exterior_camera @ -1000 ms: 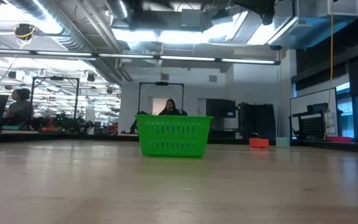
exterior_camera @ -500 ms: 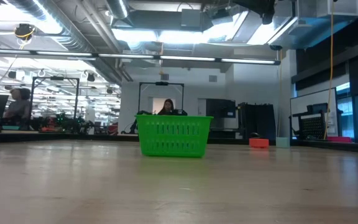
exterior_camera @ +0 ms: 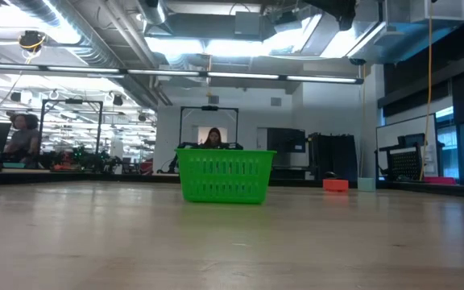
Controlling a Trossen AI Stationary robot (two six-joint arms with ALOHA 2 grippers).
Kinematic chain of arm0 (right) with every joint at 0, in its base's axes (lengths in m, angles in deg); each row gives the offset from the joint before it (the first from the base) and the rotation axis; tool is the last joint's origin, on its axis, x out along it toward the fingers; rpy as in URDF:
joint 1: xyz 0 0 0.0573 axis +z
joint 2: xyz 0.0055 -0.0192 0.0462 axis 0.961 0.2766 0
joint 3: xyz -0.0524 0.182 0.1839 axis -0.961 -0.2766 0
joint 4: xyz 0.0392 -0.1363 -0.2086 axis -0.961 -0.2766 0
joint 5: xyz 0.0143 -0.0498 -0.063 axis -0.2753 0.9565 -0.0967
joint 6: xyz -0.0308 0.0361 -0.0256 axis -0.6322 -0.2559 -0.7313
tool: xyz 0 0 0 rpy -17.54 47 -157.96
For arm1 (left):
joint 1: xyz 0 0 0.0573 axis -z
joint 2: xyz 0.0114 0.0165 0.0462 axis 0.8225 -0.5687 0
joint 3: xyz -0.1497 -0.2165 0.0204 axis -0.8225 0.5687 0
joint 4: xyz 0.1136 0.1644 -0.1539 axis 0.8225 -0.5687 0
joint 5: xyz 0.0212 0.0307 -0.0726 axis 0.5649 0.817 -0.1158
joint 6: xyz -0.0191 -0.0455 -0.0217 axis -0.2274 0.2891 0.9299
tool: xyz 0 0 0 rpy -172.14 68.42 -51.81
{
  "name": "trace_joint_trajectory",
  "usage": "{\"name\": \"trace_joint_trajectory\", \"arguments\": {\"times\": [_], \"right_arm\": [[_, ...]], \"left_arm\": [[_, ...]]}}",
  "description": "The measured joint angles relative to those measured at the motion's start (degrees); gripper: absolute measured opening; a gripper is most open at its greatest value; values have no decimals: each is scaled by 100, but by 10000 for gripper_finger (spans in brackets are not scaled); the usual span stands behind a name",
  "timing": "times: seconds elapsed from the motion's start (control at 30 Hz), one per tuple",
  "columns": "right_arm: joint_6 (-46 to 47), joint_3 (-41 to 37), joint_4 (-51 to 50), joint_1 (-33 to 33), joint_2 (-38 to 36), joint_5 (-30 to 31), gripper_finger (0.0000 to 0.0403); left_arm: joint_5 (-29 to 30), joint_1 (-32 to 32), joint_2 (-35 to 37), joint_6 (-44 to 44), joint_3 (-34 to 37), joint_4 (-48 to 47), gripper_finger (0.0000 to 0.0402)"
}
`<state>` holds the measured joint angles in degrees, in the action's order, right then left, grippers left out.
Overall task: Sort & place blocks by color
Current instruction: Put the right violet block into the blue basket
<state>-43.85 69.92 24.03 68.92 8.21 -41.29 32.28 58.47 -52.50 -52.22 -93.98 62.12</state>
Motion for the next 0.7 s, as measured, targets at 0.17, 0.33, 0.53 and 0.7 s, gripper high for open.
{"name": "trace_joint_trajectory", "arguments": {"times": [0.17,0.33,0.53,0.7], "right_arm": [[3,0,1,0,0,-2,313],[31,0,-1,0,0,-2,313],[465,0,-96,0,-4,-10,313],[2075,0,-1174,87,6,-686,313]], "left_arm": [[2,0,-1,1,0,0,213],[2,0,-1,-14,0,-2,213],[2,0,-1,-14,0,-4,213],[9,0,-1,-13,0,-7,213]]}}
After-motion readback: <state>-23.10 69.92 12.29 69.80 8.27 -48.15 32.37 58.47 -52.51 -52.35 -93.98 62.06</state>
